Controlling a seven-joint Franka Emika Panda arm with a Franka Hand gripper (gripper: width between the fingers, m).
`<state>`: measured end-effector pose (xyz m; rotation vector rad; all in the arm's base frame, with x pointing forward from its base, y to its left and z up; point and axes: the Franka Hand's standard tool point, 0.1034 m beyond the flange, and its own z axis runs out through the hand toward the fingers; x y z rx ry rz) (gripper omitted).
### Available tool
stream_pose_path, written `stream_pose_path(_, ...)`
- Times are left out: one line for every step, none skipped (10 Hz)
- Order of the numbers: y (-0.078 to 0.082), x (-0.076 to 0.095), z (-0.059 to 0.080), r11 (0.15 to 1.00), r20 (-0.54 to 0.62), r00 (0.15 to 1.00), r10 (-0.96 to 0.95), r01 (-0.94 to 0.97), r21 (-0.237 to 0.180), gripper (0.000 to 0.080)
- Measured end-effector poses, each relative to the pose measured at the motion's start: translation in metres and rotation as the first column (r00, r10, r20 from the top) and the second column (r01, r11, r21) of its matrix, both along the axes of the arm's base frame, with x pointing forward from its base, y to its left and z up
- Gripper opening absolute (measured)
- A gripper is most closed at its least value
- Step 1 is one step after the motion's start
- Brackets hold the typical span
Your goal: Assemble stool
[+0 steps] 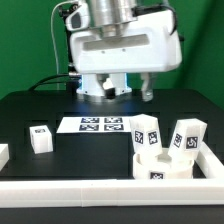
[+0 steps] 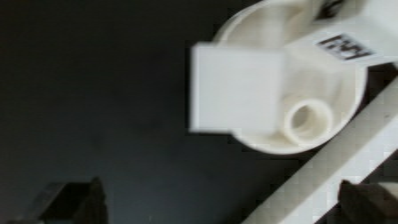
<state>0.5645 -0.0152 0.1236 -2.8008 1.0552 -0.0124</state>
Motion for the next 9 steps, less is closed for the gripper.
stream_pose_path(-0.022, -0.002, 0.000, 0.997, 0.007, 0.997, 0.077, -0.077, -0.008, 0.0648)
stream_pose_path(-0.044, -0.005, 0.002, 0.991, 0.012, 0.991, 0.136, -0.136, -0.013, 0.0648)
stream_pose_path(-0.056, -0.006, 0.001, 0.993, 0.012, 0.993, 0.115, -0.115, -0.012, 0.0648)
stream_pose_path(-0.054, -0.006, 0.001, 0.993, 0.011, 0.993, 0.114, -0.114, -0.012, 0.0648)
stream_pose_path(-0.054, -0.006, 0.001, 0.993, 0.010, 0.993, 0.116, -0.115, -0.012, 0.0648)
stream_pose_path(-0.054, -0.007, 0.000, 0.993, 0.010, 0.993, 0.118, -0.118, -0.013, 0.0648)
stream_pose_path(-0.055, -0.007, -0.005, 0.977, 0.017, 0.978, 0.207, -0.206, -0.053, 0.0648)
stream_pose_path(-0.062, -0.011, -0.012, 0.933, -0.002, 0.937, 0.349, -0.348, -0.094, 0.0648)
stream_pose_path(-0.069, -0.012, -0.017, 0.893, -0.028, 0.902, 0.431, -0.430, -0.133, 0.0648)
